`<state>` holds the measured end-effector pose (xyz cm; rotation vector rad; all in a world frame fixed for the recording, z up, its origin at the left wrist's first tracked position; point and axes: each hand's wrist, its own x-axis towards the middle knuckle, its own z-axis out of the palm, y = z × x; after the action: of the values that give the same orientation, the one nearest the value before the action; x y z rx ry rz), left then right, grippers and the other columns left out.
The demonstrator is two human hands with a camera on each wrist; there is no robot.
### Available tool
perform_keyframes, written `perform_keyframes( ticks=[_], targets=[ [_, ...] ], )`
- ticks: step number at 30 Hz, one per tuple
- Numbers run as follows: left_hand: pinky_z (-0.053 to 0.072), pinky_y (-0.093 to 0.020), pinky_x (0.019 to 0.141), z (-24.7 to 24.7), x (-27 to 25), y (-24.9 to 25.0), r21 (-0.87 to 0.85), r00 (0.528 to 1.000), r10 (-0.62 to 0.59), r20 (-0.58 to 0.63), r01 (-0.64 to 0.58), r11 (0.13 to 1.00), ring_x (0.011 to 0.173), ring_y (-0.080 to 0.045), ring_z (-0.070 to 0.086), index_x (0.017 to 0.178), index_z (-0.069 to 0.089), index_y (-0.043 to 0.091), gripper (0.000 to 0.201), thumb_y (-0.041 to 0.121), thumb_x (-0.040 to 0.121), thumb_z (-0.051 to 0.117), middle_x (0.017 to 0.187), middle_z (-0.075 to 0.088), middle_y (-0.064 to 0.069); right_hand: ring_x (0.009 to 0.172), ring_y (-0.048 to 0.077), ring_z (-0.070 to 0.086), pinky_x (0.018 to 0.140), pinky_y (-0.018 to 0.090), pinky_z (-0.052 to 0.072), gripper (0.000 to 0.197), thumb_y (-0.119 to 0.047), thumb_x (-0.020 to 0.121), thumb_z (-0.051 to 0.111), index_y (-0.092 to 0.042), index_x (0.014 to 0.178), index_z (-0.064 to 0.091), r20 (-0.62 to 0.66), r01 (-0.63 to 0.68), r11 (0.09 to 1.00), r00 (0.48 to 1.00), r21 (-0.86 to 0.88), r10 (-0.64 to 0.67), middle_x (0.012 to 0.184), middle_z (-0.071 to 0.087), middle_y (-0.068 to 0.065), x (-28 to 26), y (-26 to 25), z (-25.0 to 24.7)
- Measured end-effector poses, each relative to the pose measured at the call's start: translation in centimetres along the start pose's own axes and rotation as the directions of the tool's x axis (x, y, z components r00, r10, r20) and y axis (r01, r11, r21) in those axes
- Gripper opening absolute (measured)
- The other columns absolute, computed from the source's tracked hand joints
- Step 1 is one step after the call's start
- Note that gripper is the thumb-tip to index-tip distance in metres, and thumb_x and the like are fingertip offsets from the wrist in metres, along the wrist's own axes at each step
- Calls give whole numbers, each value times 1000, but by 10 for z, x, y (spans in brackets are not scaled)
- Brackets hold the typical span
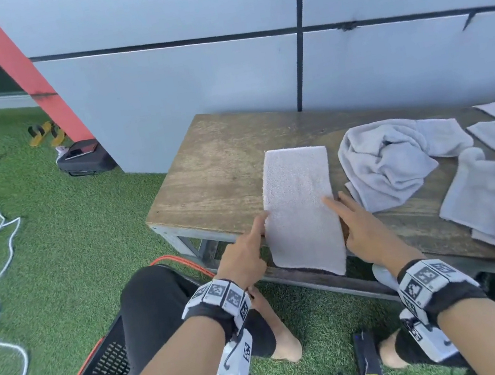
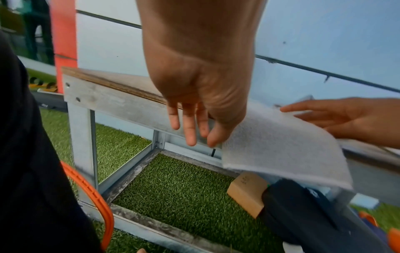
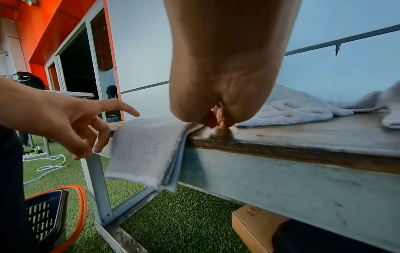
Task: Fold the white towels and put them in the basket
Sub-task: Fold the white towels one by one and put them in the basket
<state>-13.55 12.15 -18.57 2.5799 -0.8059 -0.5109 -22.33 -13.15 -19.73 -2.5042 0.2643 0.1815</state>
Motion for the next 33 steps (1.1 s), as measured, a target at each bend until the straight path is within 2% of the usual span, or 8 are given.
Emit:
perform_keyframes(
  ticks=[5,11,15,20,23,26,29,33],
  targets=[
    [39,-33,46,0,-2,8,305,997,8,-75,15,952,56,-22,55,150,-6,51,108,-6,83,55,81,58,-4,149,28,24,115,45,35,102,4,79,68,-40,155,16,-14,47,993,999,-109,-48,166,2,2,0,15,12],
    [52,-41,54,3,5,12,384,991,66,-115,-17,923,67,-29,62,150,3,48,96,-2,87,56,97,59,-6,145,30,30,110,40,41,87,-4,84,58,-49,149,22,40,90,991,995,-96,-86,164,0,2,-11,17,8],
    [47,-37,52,6,9,14,411,988,98,-117,-41,911,73,-26,64,151,6,45,91,15,91,66,103,56,-4,137,29,41,91,36,53,105,3,80,62,-54,151,8,44,77,962,997,-263,-68,163,-6,2,-20,11,7],
    [52,-38,61,5,10,21,405,986,120,-115,-63,912,73,-24,61,151,11,45,77,21,97,59,103,54,-4,130,33,44,95,42,50,89,3,86,55,-44,151,17,-83,90,890,987,-447,-141,153,26,15,-24,-13,9],
    [45,-37,55,1,9,17,432,985,126,-115,-65,899,69,-25,55,152,8,44,97,-8,85,55,110,48,-5,128,33,45,100,46,48,62,-14,92,55,-42,145,38,-69,138,925,982,-353,-173,150,33,11,-24,-13,4],
    [39,-33,52,0,8,6,421,983,118,-139,-49,906,68,-23,50,152,8,45,107,-16,77,54,117,45,-6,143,34,31,114,44,33,39,-20,93,60,-27,131,62,-129,165,986,977,-33,-168,156,27,10,-20,-12,-3],
    [49,-34,56,4,11,-2,336,974,143,-176,-77,939,78,-22,55,149,11,48,105,-3,79,70,119,44,-5,152,23,6,118,44,16,19,-32,96,58,-23,107,71,-170,154,971,978,181,-123,161,20,2,-16,-19,-10],
    [51,-32,79,9,20,-1,115,916,326,-234,-307,945,98,-19,46,142,47,36,73,27,78,80,108,40,-1,145,14,24,114,38,23,58,-57,95,42,-8,82,71,-264,183,954,957,238,-118,152,39,-4,-10,-28,-14]
  ],
)
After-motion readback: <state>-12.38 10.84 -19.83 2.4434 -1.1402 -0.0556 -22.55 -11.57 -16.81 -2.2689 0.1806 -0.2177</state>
